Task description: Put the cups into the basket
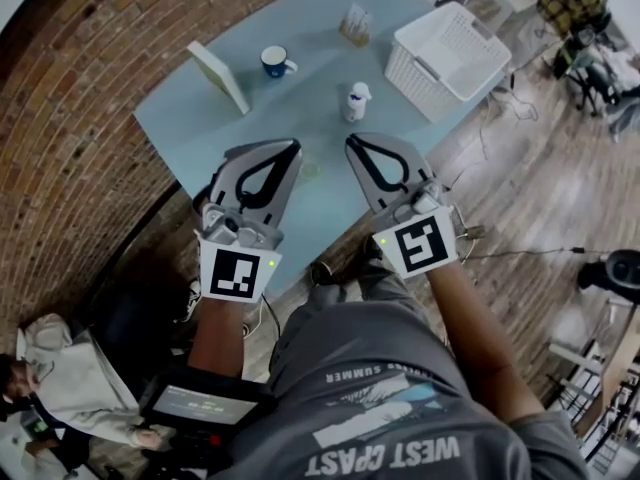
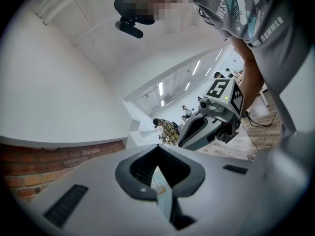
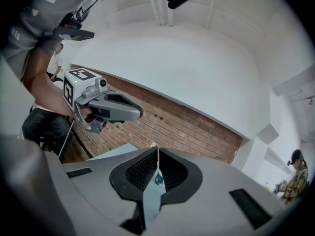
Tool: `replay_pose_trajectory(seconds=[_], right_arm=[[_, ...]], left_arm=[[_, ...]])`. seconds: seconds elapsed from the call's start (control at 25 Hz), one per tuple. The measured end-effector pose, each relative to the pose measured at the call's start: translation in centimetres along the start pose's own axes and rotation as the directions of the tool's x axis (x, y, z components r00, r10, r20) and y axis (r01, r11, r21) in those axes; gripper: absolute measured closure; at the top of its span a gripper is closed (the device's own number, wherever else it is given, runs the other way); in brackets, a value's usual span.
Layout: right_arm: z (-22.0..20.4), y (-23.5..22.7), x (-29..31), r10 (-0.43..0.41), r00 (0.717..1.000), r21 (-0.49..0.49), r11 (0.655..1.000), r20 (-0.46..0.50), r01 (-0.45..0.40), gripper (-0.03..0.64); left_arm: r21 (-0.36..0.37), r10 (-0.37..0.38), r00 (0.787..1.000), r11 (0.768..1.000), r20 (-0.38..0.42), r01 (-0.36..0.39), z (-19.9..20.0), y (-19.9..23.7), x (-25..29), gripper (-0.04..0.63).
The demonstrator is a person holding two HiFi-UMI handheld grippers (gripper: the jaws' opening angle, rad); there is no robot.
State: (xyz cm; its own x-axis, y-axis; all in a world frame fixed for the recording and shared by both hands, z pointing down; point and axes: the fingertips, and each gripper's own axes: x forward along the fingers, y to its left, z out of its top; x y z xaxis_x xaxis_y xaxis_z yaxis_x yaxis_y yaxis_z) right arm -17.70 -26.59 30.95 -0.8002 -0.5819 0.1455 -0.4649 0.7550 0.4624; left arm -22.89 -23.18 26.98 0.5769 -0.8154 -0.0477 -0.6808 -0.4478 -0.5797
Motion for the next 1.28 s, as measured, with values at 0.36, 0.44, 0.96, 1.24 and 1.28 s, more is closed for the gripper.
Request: replay_pose_trajectory(seconds=[0.36, 0.44, 0.96, 1.24, 1.28], right_arm=[[-6.0, 1.8, 5.2, 0.133, 0.988, 0.066, 0.990, -0.081, -0.128, 0.603], [-7.6, 2.2, 6.6, 0.167, 0.981, 0.094, 0.983, -0.098, -0.158, 0.601], [-18.3, 7.3, 13.4, 0.410, 0.886, 0.202, 0.907, -0.216, -0.370, 0.554], [-22.4, 10.0, 14.6, 0.515, 0.810, 0.246, 0.854, -0.279, -0.459, 0.554], [-22.7, 10.2, 14.7, 0.525, 0.802, 0.249, 0.848, -0.285, -0.467, 0.554]], left_arm=[[-0.009, 0.038, 0.998, 0.999, -0.046, -0.038, -1.3, 0.8, 0.9, 0.595], [-0.016, 0.043, 0.997, 0.999, -0.065, -0.044, -1.8, 1.0, 1.3, 0.595], [-0.081, 0.073, 0.979, 0.993, -0.191, -0.090, -7.3, 0.7, 3.9, 0.595], [-0.099, 0.094, 0.969, 0.988, -0.227, -0.119, -9.1, 1.3, 4.7, 0.595], [-0.101, 0.095, 0.969, 0.988, -0.230, -0.121, -9.3, 1.3, 4.8, 0.595]])
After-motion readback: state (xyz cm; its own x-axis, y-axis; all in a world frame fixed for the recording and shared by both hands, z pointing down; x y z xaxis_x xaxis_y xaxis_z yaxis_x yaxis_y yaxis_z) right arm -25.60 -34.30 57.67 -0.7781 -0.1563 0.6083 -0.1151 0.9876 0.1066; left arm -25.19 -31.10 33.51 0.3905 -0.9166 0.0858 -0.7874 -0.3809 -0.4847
